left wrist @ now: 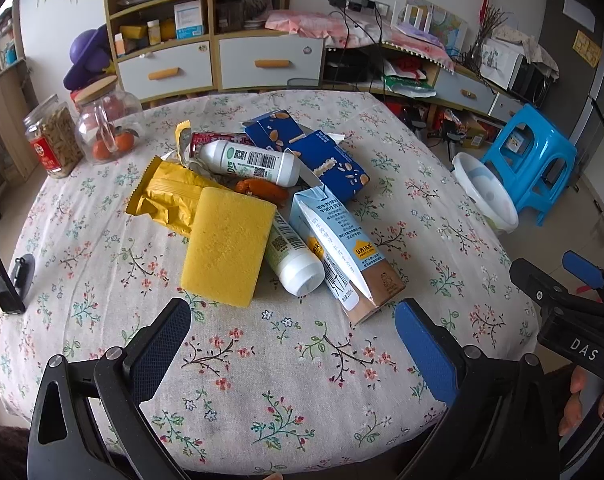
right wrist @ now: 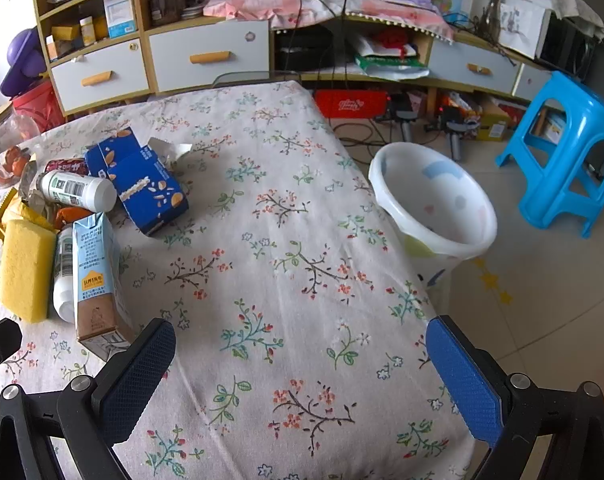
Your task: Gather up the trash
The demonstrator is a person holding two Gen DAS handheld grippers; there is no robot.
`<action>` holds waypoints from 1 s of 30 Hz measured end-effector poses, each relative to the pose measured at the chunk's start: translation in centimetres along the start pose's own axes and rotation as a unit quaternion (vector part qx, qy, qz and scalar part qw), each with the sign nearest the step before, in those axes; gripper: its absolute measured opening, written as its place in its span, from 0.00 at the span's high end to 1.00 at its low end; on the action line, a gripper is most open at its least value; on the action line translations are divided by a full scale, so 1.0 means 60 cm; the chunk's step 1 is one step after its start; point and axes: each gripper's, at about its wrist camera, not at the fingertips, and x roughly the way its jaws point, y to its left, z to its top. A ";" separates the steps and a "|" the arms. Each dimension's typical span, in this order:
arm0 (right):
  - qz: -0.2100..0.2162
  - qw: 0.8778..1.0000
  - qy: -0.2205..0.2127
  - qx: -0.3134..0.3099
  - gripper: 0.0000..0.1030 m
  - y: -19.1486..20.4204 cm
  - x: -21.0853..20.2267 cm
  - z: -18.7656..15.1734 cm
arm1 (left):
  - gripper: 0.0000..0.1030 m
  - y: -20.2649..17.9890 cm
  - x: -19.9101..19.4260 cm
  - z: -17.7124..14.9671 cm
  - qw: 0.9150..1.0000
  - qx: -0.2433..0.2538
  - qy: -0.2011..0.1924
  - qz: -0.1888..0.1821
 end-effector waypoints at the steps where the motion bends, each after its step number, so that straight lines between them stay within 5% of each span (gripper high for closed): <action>1: 0.000 1.000 0.000 0.000 0.00 0.000 0.000 0.000 | 0.00 0.001 0.000 0.000 1.000 0.000 0.000 0.000; 30: -0.001 1.000 0.005 0.003 0.00 -0.005 0.007 -0.006 | 0.00 0.002 0.000 -0.006 1.000 -0.004 0.003 -0.001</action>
